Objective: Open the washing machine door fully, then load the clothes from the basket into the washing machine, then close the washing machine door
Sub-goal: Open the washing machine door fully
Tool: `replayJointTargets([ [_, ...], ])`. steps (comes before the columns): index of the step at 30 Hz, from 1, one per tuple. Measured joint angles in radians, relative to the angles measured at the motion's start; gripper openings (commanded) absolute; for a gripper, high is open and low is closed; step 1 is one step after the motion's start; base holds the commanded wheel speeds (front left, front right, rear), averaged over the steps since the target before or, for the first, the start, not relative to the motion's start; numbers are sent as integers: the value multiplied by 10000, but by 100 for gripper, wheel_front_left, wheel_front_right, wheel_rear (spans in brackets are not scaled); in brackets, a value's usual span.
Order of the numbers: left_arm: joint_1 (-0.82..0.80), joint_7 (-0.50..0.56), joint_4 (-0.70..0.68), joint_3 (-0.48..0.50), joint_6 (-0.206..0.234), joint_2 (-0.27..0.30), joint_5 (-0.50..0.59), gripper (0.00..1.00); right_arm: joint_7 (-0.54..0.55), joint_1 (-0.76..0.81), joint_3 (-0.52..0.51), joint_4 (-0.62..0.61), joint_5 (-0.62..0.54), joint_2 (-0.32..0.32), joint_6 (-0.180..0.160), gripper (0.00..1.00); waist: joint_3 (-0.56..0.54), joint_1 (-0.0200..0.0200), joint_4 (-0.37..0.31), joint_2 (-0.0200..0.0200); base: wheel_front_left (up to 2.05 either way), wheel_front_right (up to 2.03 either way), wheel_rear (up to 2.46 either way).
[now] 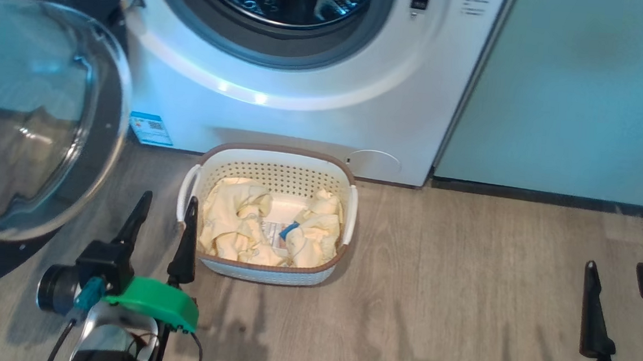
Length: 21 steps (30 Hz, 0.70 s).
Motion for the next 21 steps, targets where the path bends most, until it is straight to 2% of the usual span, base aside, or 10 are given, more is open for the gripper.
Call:
replayJointTargets([
  [10,-69,176,117,-2,270,111,0,100,0,34,54,-182,15,0,0,100,30,0,-619,0,0,0,0],
  [21,-216,165,213,-42,362,203,8,100,0,70,40,-219,19,0,0,100,-41,1,-791,0,0,0,0],
])
